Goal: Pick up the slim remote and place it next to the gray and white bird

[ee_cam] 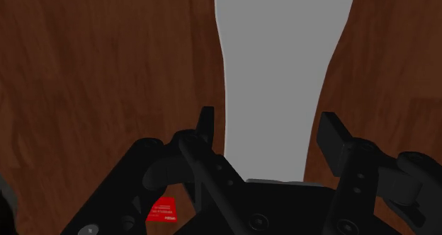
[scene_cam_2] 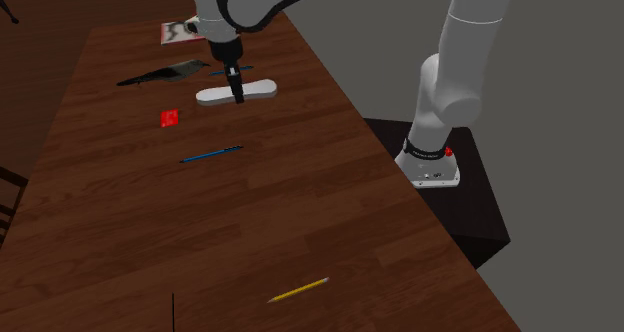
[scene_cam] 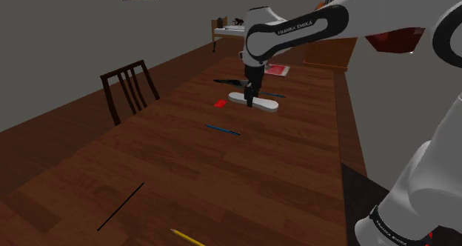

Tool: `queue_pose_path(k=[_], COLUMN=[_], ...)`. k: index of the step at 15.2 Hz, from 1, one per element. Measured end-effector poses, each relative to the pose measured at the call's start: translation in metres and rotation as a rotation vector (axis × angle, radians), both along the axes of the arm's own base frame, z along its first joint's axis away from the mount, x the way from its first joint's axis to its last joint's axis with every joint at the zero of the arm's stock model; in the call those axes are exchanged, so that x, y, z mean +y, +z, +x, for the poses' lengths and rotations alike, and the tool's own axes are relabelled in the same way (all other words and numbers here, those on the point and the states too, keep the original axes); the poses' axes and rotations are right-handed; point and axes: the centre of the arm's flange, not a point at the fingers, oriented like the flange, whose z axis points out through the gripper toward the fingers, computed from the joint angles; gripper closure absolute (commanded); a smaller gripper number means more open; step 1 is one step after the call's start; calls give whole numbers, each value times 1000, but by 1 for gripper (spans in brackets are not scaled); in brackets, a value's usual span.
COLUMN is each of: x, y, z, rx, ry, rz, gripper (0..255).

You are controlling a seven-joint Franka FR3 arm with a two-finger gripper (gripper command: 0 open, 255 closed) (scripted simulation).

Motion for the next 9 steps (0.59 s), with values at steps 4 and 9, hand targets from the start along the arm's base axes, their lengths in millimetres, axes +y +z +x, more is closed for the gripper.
queue_pose_path(k=[4, 9], x=[-29, -73], y=[2, 2], z=[41, 97], rx=[0, 0], ry=[0, 0], rz=[0, 0], gripper=[255, 255])
